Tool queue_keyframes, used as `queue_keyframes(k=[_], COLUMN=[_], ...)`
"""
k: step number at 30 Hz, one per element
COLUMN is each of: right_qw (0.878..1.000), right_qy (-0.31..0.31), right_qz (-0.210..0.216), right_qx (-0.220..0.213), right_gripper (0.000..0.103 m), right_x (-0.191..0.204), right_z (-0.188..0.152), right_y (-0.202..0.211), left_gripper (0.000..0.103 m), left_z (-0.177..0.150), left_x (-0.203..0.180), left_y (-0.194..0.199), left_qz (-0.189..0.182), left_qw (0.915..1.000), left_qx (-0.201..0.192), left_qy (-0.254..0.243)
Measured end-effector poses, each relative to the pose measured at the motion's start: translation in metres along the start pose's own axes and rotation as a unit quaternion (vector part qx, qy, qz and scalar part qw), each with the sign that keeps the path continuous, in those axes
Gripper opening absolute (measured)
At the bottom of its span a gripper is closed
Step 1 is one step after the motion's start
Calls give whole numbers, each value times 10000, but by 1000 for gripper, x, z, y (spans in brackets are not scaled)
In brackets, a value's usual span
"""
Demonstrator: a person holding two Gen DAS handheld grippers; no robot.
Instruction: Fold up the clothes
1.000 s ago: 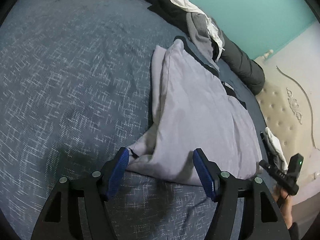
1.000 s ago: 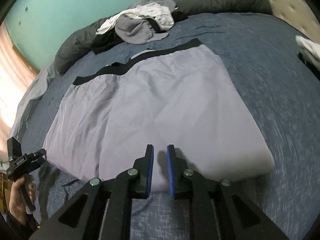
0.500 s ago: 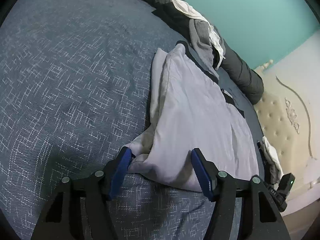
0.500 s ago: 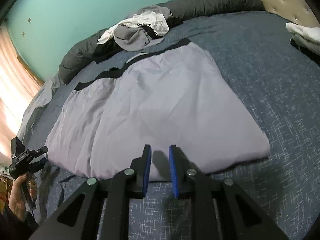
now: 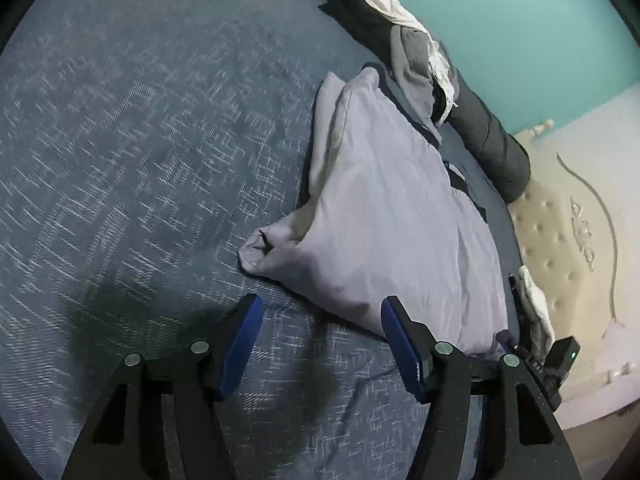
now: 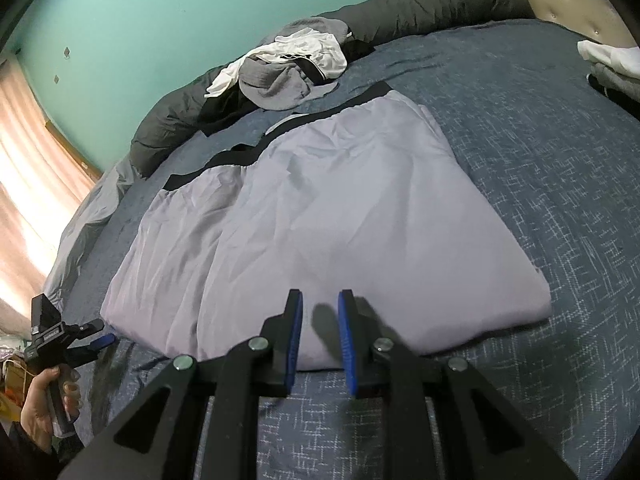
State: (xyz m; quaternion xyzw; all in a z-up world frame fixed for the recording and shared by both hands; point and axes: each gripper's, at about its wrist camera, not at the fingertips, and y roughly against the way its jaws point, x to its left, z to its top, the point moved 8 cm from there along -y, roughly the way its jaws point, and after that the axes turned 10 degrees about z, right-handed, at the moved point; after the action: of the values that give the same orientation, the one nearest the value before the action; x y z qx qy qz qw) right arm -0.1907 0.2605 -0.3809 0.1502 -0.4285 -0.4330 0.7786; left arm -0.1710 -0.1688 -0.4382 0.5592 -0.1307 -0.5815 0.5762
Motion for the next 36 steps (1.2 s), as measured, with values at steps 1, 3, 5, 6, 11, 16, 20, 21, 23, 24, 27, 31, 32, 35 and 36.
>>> queue_keyframes(k=[1,3,5,6,11,16,20,21,23,24,27,31,32,35,36], right_qw=[10000,10000,10000,9999,9998,9996,9993,9992,9990,9989,9986,9980,9978,9971,9968], right_qy=[-12,-40,-64,-79,-147,-200,-236,-246,-286,-309,-371,-462,-486,-569,-604], right_qz=[16,40,48,56,102,146,190,200,209,212,195,171,165,145,135], right_qx=[-7,-31,-50,-57,-117,-166,-216,-232,-268,-283,-324,-404,-423,-487,-510], right_gripper=[17,17,17,17,17,17,17,17,17,17,17,17,17,17,17], right_x=[0,-1,-3,-4,-7,-9,-10,-10,-12,-14,-19,-28,-30,-39,-43], right_z=[1,1,2,3,7,11,13,14,16,16,17,20,20,22,23], right_y=[0,2,3,4,7,10,14,16,19,20,25,34,37,45,48], left_gripper=[66,66,66,64,39,17,10,9,8,8,7,7,7,7,7], left_z=[3,10,17,19,27,29,34,35,40,43,46,46,46,42,36], left_x=[0,1,1,0,2,-5,-23,-27,-44,-52,-92,-160,-177,-231,-251], left_y=[-3,-7,-11,-13,-19,-12,-2,1,12,18,31,37,38,38,34], left_qz=[-8,17,10,7,74,12,-5,-9,-92,-128,-346,-545,-594,-726,-758], left_qw=[10000,9999,9998,9998,9996,9993,9986,9983,9970,9962,9938,9880,9860,9789,9763], left_qx=[-29,-91,-138,-142,-203,-345,-523,-567,-725,-808,-900,-948,-960,-942,-900], left_qy=[59,113,150,161,198,139,-62,-113,-237,-297,-561,-1093,-1226,-1660,-1818])
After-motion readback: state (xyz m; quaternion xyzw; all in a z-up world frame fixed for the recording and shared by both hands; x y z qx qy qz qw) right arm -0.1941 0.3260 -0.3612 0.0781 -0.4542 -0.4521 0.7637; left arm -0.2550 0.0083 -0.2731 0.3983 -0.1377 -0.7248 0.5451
